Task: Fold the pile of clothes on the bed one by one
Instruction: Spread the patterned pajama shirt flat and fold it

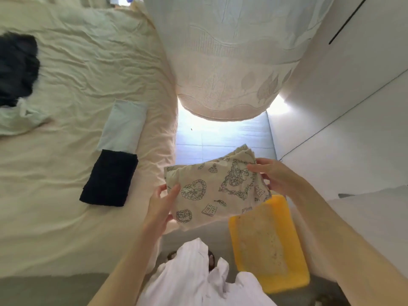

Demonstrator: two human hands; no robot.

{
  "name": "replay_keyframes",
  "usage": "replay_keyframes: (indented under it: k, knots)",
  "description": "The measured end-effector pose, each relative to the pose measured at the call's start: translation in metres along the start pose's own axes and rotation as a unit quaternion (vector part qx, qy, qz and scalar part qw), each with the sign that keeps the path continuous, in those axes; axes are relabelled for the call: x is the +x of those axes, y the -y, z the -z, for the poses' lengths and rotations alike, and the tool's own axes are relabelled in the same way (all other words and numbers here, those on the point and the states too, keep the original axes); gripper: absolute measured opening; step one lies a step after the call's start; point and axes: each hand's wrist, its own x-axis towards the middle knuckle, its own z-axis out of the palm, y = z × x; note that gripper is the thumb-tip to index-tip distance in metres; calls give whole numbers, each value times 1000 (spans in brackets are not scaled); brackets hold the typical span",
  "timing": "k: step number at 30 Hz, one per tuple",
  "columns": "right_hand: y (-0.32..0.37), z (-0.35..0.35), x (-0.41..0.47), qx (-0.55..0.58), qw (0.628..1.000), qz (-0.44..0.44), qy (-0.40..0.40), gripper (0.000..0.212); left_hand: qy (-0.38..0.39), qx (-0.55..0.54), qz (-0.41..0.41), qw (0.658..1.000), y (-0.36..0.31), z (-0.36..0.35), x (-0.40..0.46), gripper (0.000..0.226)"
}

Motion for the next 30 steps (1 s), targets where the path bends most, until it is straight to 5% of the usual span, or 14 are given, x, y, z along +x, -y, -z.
replay_keyframes:
  k: [16,26,30]
  knots:
    - [225,-197,269,-238,947,120,178,28,-256,-210,-81,940,-90,65,173,30]
    - [276,-337,418,-355,882,190,244,18,-355,-300,-75,882,-121,116,294,18]
    - [277,-374,459,-375,869,192,258,22,-410,-252,-60,874,-121,132,327,17]
